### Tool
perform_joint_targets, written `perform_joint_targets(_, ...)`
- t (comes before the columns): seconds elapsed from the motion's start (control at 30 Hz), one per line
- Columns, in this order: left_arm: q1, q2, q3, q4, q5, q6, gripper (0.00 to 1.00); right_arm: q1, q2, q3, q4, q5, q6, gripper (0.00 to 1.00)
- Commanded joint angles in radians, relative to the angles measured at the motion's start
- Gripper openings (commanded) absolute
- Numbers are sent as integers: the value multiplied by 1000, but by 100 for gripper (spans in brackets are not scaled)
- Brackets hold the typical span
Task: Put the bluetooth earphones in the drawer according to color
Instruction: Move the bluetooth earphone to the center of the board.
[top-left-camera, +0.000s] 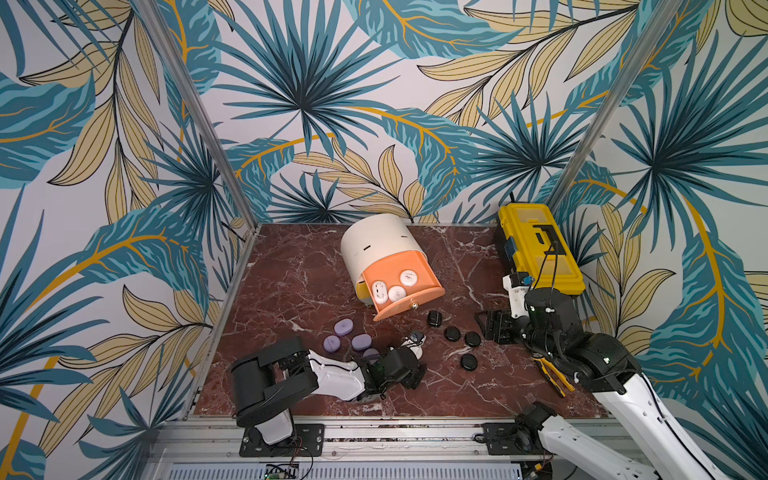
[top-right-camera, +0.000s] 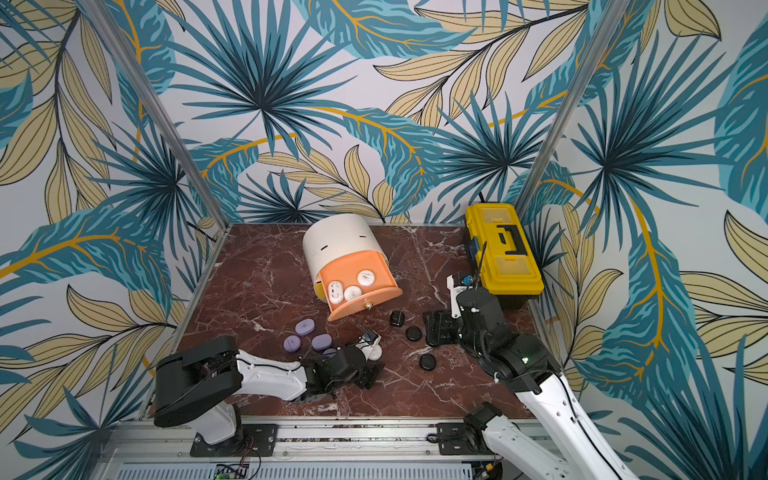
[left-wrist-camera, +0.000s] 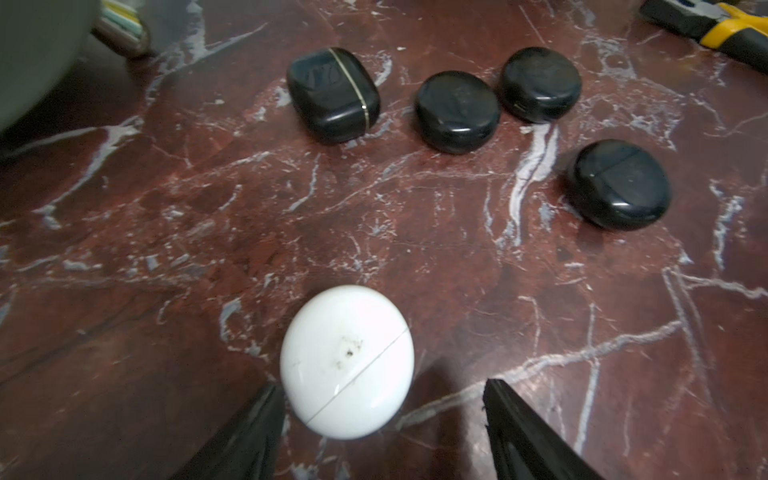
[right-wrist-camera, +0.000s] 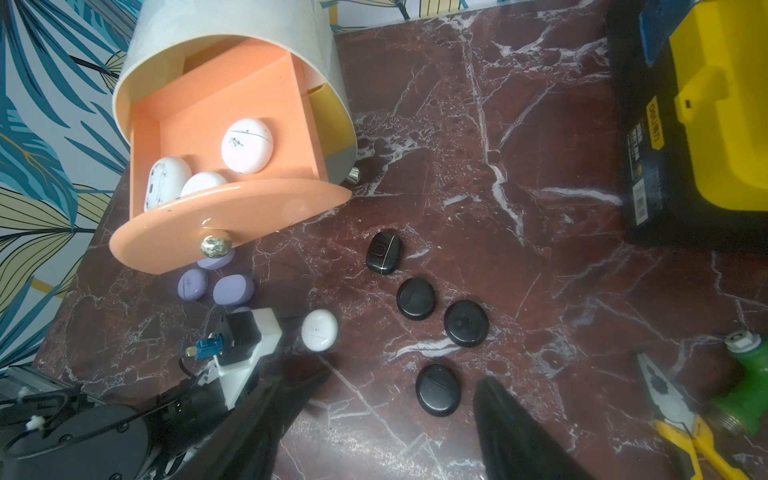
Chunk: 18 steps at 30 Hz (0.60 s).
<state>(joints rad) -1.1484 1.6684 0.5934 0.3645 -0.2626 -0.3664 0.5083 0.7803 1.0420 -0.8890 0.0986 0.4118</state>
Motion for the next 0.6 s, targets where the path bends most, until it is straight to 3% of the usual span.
perform_joint_targets(0.0,-2,-1,-12,24,17,15,83,-3,-15,-23,-15,20,7,77)
perform_joint_targets(0.17,1,25,39,-74,-44,4,91,-3,-25,-34,-16,17,4,76)
perform_joint_targets(0.27,1,56,79,-110,-56,-5,91,-3,-32,-37,-18,20,1,77)
perform_joint_targets(0.47,0,96,125,-136,-61,-20,79,-4,-43,-40,-22,25,-3,77)
perform_joint_targets(0.57,1,101,135,-147,-64,-22,68,-3,-45,-43,-24,25,-4,77)
